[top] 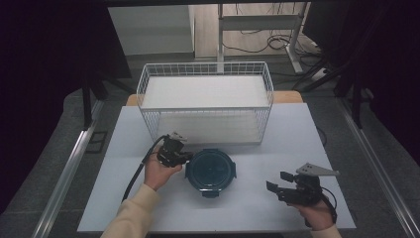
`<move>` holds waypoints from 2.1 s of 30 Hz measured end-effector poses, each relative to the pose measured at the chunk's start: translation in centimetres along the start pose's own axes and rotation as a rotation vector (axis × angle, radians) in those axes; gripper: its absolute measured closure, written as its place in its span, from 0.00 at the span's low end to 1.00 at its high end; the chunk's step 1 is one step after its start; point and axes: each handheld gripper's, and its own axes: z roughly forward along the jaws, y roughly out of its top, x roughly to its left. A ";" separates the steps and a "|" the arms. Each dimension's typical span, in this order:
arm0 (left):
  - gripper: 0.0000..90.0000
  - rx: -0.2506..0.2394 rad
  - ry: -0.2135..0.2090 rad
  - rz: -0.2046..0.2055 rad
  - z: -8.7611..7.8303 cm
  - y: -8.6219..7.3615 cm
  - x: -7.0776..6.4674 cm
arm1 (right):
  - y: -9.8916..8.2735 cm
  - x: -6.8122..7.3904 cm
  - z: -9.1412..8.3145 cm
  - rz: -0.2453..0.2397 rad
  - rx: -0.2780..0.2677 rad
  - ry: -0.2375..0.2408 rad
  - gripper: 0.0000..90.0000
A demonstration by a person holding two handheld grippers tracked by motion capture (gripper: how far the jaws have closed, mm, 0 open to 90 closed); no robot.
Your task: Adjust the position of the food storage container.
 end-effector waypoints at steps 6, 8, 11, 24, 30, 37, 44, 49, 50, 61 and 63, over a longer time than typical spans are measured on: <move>1.00 -0.013 0.002 0.003 0.2 0.0 -0.8 | 0.0 0.0 0.0 -0.001 0.002 0.002 0.31; 1.00 -0.020 0.000 -0.003 0.4 0.0 -1.1 | -0.1 0.0 0.1 -0.005 0.007 0.004 0.31; 1.00 -0.024 -0.004 -0.002 0.4 0.0 -1.2 | -0.1 -0.1 0.2 -0.008 0.009 0.005 0.31; 0.95 -0.163 -0.001 -0.059 -4.7 -1.3 0.0 | -0.3 -0.8 0.1 0.016 -0.002 -0.013 0.31; 0.45 -0.237 -0.051 -0.080 -7.3 -4.7 -1.8 | -0.2 -0.7 0.1 0.018 -0.011 -0.004 0.30; 0.33 -0.269 -0.038 -0.124 -9.2 -7.1 -1.7 | 0.0 -0.5 0.4 0.031 -0.039 0.014 0.30; 0.30 -0.270 -0.063 -0.179 -9.6 -8.1 -0.8 | 0.1 -0.1 0.8 0.021 -0.040 0.046 0.28; 0.31 -0.291 -0.056 -0.178 -9.7 -8.2 -0.9 | 0.0 -0.4 0.7 0.038 -0.051 0.046 0.27; 0.30 -0.291 -0.058 -0.177 -9.7 -8.2 -1.0 | -0.1 -0.4 0.8 0.031 -0.051 0.041 0.27; 0.25 -0.258 -0.079 -0.182 -9.0 -8.2 -1.4 | -0.2 0.0 1.0 0.017 -0.058 0.030 0.25; 0.25 -0.254 -0.080 -0.183 -8.9 -8.3 -1.3 | -0.2 -0.1 1.0 0.010 -0.056 0.028 0.25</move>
